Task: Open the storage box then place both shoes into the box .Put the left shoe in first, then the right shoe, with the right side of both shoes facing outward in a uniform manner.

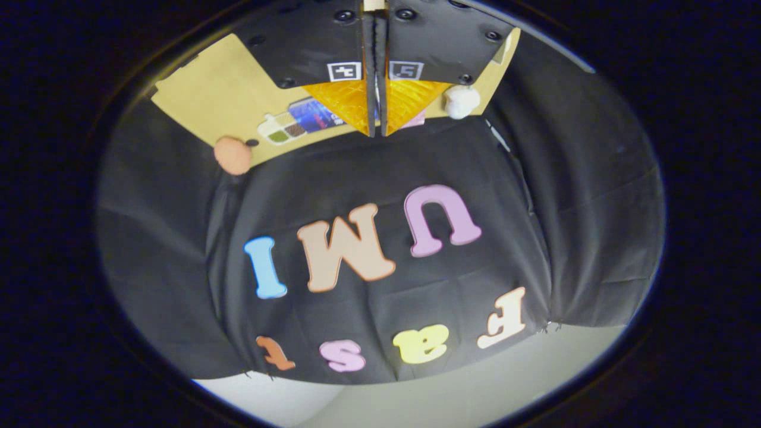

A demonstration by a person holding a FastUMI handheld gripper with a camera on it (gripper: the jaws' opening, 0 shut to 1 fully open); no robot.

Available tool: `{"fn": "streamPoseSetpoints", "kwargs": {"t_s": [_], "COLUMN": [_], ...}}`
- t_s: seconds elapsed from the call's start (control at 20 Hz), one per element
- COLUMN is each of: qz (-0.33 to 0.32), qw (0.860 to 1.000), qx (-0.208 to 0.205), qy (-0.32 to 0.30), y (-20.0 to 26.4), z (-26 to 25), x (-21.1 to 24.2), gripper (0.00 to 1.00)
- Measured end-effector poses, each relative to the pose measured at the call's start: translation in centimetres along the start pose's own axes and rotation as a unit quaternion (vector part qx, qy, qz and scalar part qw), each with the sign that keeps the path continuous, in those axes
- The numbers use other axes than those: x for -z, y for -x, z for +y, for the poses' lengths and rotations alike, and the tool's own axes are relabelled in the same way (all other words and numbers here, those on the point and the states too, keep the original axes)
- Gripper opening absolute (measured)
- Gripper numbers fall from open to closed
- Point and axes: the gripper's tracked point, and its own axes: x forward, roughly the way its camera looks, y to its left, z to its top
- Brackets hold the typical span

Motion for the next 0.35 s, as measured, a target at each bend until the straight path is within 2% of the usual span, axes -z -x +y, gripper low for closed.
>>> {"fn": "streamPoseSetpoints", "kwargs": {"t_s": [0.35], "qz": [-0.058], "qw": [0.998], "qx": [0.019], "qy": [0.006], "y": [0.9], "z": [-2.8], "x": [-4.1], "gripper": [0.03]}}
